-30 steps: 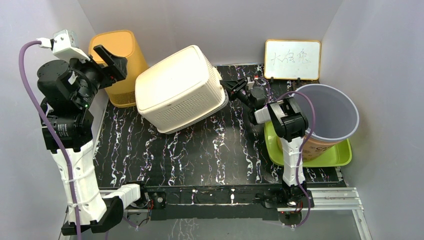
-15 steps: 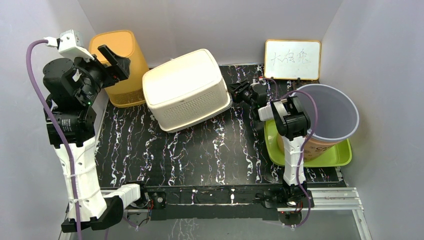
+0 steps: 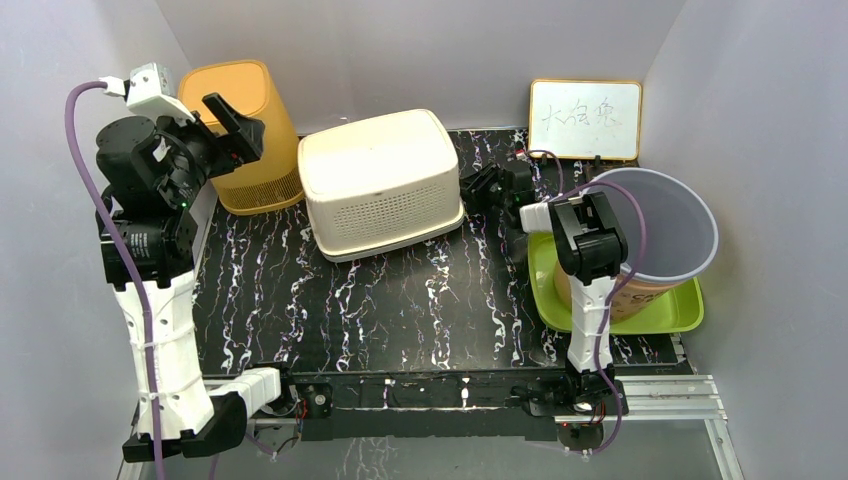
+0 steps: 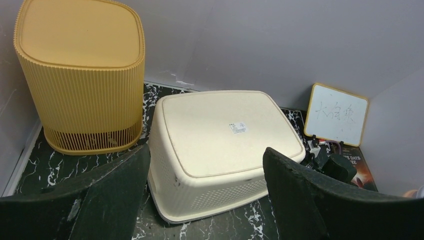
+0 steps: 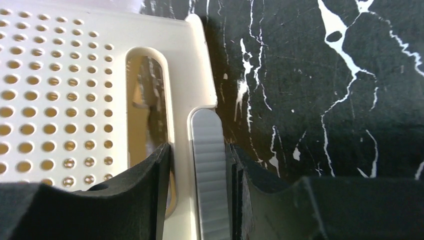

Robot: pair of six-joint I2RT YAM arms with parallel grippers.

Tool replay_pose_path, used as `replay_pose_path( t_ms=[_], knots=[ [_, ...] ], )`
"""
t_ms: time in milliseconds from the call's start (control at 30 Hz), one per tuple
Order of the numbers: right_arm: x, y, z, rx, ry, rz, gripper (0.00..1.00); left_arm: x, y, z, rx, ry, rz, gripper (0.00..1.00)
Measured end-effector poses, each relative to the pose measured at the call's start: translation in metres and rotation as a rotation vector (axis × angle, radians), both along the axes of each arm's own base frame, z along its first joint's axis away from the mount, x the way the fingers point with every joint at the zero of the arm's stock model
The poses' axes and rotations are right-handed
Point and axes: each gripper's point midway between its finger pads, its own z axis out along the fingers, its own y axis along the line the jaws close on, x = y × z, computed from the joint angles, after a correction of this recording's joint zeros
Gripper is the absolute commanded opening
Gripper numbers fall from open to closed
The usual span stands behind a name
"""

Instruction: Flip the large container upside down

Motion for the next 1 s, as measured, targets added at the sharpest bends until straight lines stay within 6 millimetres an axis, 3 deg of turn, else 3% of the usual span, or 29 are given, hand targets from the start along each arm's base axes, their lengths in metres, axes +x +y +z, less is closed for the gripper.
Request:
replay_pose_path(
  t_ms=[300,433,533,667,867,1000],
  knots=[
    [-0.002,-0.034,-0.008,-0.346,0.021,-0.032,0.31,0.005,0.0,-0.017,-0.003,0.04,-0.004,0.81],
    [-0.007,-0.048,0.003,-0.451,0.017,-0.039,0.31,0.005,-0.001,-0.017,-0.003,0.039,-0.01,0.81],
    [-0.014,-0.054,0.021,-0.515,-0.003,-0.029,0.31,0.006,-0.001,-0.022,0.003,0.048,-0.011,0.81],
    [-0.029,-0.05,0.064,-0.576,-0.072,0.001,0.32,0.01,-0.001,-0.05,0.005,0.111,-0.013,0.81],
    [-0.076,-0.021,0.174,-0.59,-0.317,0.051,0.33,0.02,0.0,-0.137,-0.008,0.319,-0.019,0.81],
    [-0.106,-0.007,0.221,-0.591,-0.435,0.092,0.34,0.02,-0.001,-0.18,-0.019,0.42,-0.024,0.81]
  ],
)
